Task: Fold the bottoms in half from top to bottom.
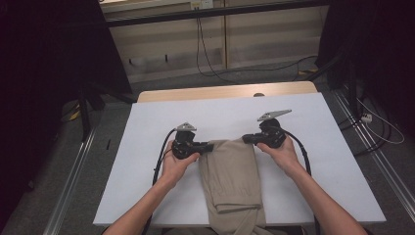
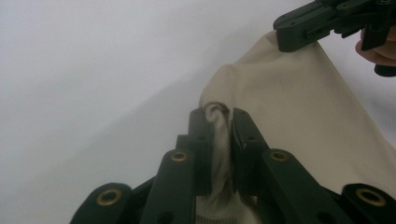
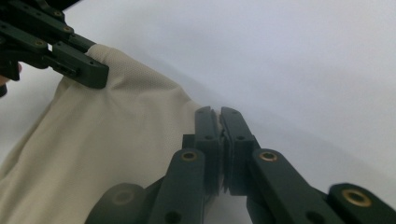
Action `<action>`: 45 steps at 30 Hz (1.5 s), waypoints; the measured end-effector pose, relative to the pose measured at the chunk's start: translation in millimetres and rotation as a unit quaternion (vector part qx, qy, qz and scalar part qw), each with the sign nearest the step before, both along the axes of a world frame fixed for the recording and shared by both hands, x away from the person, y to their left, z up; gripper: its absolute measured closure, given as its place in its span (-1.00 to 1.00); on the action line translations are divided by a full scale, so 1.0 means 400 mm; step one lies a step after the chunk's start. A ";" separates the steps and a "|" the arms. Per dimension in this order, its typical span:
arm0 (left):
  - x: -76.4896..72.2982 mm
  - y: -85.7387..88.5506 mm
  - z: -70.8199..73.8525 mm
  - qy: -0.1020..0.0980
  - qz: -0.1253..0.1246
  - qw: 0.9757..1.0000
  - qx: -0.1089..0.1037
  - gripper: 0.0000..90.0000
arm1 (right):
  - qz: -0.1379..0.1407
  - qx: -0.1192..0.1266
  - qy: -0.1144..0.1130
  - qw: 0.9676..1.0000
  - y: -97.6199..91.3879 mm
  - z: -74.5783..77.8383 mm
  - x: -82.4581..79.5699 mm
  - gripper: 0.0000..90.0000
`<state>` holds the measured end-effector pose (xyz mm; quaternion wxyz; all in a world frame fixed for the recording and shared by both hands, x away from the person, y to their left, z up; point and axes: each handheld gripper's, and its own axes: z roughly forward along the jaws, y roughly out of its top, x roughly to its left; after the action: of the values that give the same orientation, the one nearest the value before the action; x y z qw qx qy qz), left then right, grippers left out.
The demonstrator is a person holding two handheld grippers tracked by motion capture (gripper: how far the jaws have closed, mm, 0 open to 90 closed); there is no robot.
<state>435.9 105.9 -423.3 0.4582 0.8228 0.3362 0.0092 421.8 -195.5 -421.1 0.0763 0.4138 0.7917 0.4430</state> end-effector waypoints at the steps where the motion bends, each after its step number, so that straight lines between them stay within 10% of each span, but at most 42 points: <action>1: 0.005 -0.001 0.008 -0.004 0.003 1.000 -0.001 0.79 | -0.003 0.003 -0.005 1.000 -0.002 0.008 0.003 0.93; 14: 0.071 -0.008 0.094 -0.048 0.057 0.996 -0.045 0.79 | -0.050 0.032 -0.064 0.996 -0.006 0.139 0.064 0.93; 32: 0.228 -0.045 0.180 -0.062 0.108 0.990 -0.062 0.79 | -0.093 0.033 -0.090 0.991 -0.028 0.235 0.193 0.93; 45: 0.333 -0.064 0.205 -0.062 0.129 0.988 -0.053 0.80 | -0.121 0.044 -0.086 0.988 -0.041 0.237 0.289 0.93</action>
<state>569.0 80.4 -341.2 0.5163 0.7447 0.4106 0.1019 537.3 -212.1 -326.2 0.1787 0.4696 0.7062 0.4988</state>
